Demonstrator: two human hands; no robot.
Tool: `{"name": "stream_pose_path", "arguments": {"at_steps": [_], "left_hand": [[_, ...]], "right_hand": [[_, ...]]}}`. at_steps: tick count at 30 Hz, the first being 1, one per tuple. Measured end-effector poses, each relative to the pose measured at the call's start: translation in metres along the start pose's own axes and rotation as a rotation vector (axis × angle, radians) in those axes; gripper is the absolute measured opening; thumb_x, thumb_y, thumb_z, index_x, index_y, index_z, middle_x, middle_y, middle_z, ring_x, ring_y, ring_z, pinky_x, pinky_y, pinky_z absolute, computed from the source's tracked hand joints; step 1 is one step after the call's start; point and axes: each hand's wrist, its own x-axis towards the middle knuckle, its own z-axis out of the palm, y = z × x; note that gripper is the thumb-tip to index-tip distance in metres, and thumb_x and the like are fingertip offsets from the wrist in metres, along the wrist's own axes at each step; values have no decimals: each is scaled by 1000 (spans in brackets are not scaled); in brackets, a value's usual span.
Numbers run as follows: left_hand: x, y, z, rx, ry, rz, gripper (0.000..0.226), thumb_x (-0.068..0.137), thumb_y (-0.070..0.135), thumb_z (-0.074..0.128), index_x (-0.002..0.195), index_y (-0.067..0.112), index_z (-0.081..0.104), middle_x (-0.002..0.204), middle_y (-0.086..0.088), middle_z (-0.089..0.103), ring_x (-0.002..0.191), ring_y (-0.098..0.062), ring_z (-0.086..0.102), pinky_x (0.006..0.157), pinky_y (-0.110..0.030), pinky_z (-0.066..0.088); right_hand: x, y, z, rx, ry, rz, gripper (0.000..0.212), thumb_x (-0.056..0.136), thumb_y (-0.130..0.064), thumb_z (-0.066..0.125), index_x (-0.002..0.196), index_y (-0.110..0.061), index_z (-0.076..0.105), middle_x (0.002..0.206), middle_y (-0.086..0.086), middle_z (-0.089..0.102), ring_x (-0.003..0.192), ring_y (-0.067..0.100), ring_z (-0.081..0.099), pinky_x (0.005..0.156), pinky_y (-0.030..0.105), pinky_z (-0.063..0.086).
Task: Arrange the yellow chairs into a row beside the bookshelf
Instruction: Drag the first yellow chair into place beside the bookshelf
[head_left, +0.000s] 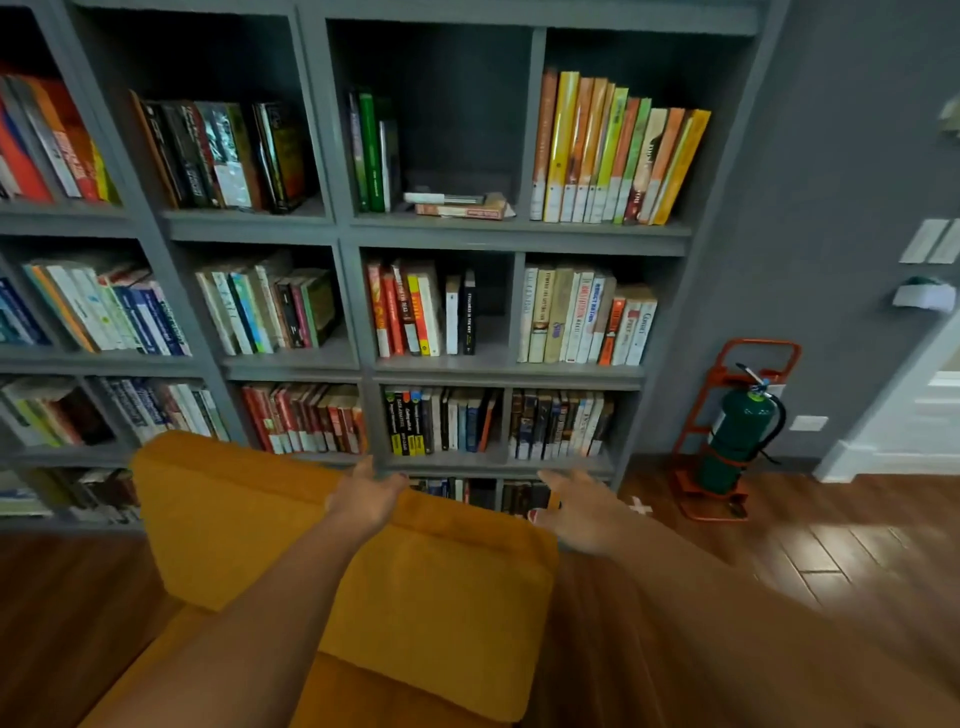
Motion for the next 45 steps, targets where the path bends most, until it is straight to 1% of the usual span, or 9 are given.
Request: {"name": "stream_pose_path", "arguments": {"at_steps": [3, 6, 16, 23, 27, 29, 32, 36, 45], "left_hand": [[17, -9, -5, -45, -8, -57, 65, 99, 36, 49, 153, 17, 17, 157, -13, 23, 109, -34, 51, 97, -41, 39], [31, -25, -12, -72, -10, -122, 65, 100, 38, 46, 153, 17, 15, 157, -12, 22, 131, -37, 40, 106, -45, 37], [51, -44, -18, -156, 109, -257, 69, 99, 38, 47, 154, 14, 12, 160, -11, 16, 143, -34, 25, 112, -45, 30], [63, -33, 15, -241, 196, -387, 72, 100, 34, 47, 154, 14, 5, 160, -13, 14, 133, -35, 40, 97, -39, 41], [73, -7, 60, -290, 222, -474, 76, 99, 32, 50, 154, 9, 2, 148, -22, 36, 74, -20, 51, 63, -29, 40], [80, 1, 83, -263, 253, -551, 86, 95, 39, 56, 153, 7, 0, 151, -23, 29, 103, -35, 54, 84, -37, 48], [87, 15, 118, -124, 254, -700, 100, 88, 55, 57, 153, 14, -7, 159, -19, -3, 143, -44, 14, 115, -48, 23], [84, 27, 150, 48, 273, -799, 110, 83, 66, 55, 152, 17, -15, 158, -16, -21, 145, -44, 1, 117, -49, 13], [97, 20, 156, -126, 482, -894, 122, 74, 55, 73, 151, 24, -17, 157, -11, -25, 146, -40, -2, 115, -56, 20]], "right_hand": [[18, -14, 0, -44, -11, -37, 69, 97, -44, 47, 154, -26, 13, 161, 7, -1, 145, 34, 17, 114, 41, 25], [40, -25, 1, -62, -32, -64, 69, 97, -45, 49, 154, -27, 13, 161, 7, 2, 141, 32, 27, 113, 41, 31], [110, -50, -3, -148, -140, -218, 68, 99, -41, 47, 154, -29, 10, 162, 5, -6, 145, 31, 17, 115, 41, 25], [152, -32, -19, -225, -202, -371, 70, 97, -42, 49, 153, -32, 10, 161, 1, -9, 147, 33, 1, 118, 48, 11], [181, 0, -46, -271, -235, -416, 69, 97, -43, 49, 154, -31, 10, 161, 2, -8, 147, 33, 0, 118, 47, 13], [195, 20, -62, -295, -260, -424, 68, 98, -42, 47, 154, -32, 10, 161, 2, -10, 147, 33, -1, 118, 46, 13], [217, 46, -86, -329, -283, -451, 67, 98, -43, 46, 154, -30, 10, 161, 3, -9, 147, 32, 1, 118, 44, 15], [248, 64, -103, -328, -303, -488, 69, 97, -47, 46, 154, -30, 11, 162, 2, -5, 147, 31, 6, 117, 42, 16], [292, 25, -94, -343, -407, -654, 68, 97, -46, 47, 154, -31, 12, 162, 3, -3, 147, 32, 5, 118, 47, 17]]}}
